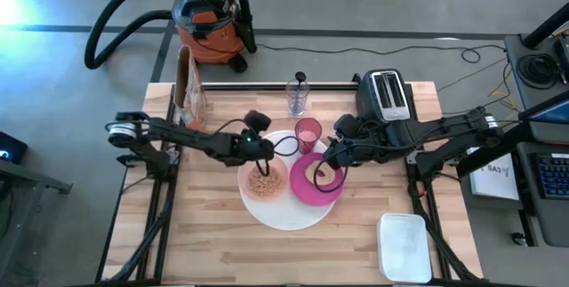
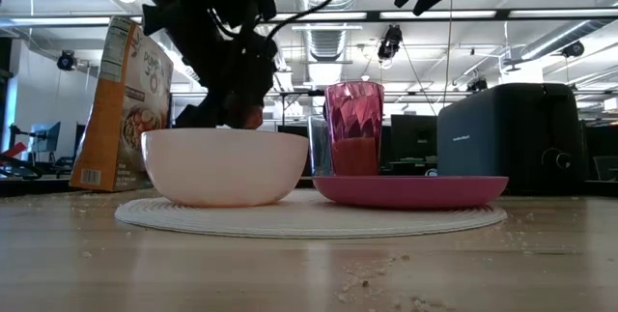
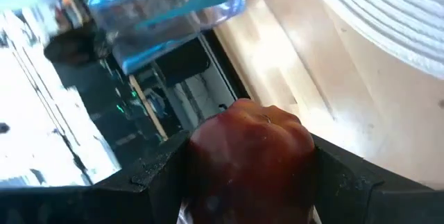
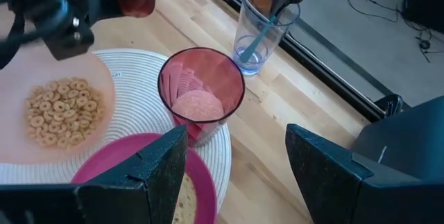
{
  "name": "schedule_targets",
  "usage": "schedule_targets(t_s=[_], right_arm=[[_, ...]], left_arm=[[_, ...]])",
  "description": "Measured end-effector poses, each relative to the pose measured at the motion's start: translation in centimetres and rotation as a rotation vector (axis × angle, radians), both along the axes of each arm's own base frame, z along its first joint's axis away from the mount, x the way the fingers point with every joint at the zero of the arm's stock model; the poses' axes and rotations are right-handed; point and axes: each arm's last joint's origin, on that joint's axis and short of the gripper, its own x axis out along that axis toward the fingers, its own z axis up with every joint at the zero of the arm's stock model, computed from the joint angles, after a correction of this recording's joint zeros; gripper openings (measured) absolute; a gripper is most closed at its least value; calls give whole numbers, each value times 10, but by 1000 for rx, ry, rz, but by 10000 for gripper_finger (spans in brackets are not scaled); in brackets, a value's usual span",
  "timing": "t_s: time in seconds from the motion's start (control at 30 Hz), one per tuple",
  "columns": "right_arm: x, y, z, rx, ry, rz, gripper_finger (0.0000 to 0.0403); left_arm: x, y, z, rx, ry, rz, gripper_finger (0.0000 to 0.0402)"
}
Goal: Arrange a breakfast setting
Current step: Put the red apple on the white table mat at the top right of the orange bowl
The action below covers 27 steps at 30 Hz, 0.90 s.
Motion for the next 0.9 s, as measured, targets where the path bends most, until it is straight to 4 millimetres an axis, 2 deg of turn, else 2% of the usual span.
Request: schedule_targets(t_s=[0.43, 0.9], right_arm=[[0, 0, 0, 1, -5, 0, 233], [0, 0, 0, 1, -6, 0, 233]], left_arm=[[4, 2, -12, 105, 346, -178, 233], [10, 3, -11, 56, 286, -238, 231]])
